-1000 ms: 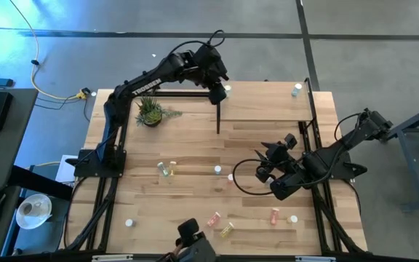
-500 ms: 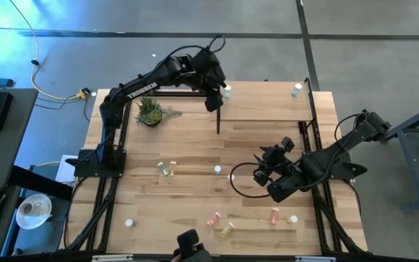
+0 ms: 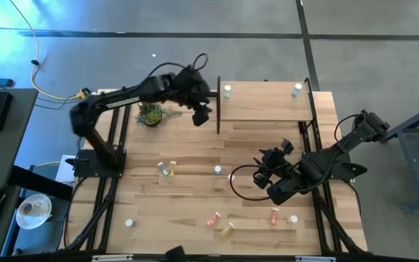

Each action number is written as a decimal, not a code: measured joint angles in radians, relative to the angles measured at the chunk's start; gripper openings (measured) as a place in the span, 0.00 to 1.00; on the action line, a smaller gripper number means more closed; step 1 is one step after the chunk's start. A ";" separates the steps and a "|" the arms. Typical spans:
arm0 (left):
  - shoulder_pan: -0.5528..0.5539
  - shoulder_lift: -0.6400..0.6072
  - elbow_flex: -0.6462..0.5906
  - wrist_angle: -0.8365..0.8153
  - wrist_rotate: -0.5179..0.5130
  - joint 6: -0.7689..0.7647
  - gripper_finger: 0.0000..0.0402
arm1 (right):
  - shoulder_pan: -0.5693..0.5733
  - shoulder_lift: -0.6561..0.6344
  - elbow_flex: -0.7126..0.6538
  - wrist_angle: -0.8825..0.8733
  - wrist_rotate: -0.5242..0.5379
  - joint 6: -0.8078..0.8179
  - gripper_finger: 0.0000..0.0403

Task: Pick and place medicine bottles onto shelf by color
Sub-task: Put the pink pill bottle on the shelf

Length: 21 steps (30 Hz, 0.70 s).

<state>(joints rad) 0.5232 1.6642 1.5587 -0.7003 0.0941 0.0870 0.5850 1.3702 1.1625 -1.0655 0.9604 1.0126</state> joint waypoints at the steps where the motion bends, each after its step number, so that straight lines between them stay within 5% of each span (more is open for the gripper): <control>1: -0.006 -0.036 -0.047 0.028 0.000 -0.004 0.48 | 0.000 0.002 0.000 0.001 -0.001 0.000 0.38; 7: -0.072 -0.240 -0.318 0.217 -0.016 -0.025 0.48 | -0.002 0.018 0.000 0.002 -0.047 -0.006 0.38; 11: -0.129 -0.330 -0.493 0.353 -0.018 -0.032 0.48 | -0.036 0.016 0.000 0.009 -0.178 -0.041 0.38; 21: -0.255 -0.421 -0.792 0.662 -0.019 -0.077 0.48 | -0.116 0.017 0.000 0.059 -0.376 -0.096 0.38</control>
<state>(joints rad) 0.2682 1.2434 0.7664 -0.0379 0.0753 0.0101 0.4690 1.3869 1.1625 -1.0064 0.5841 0.9165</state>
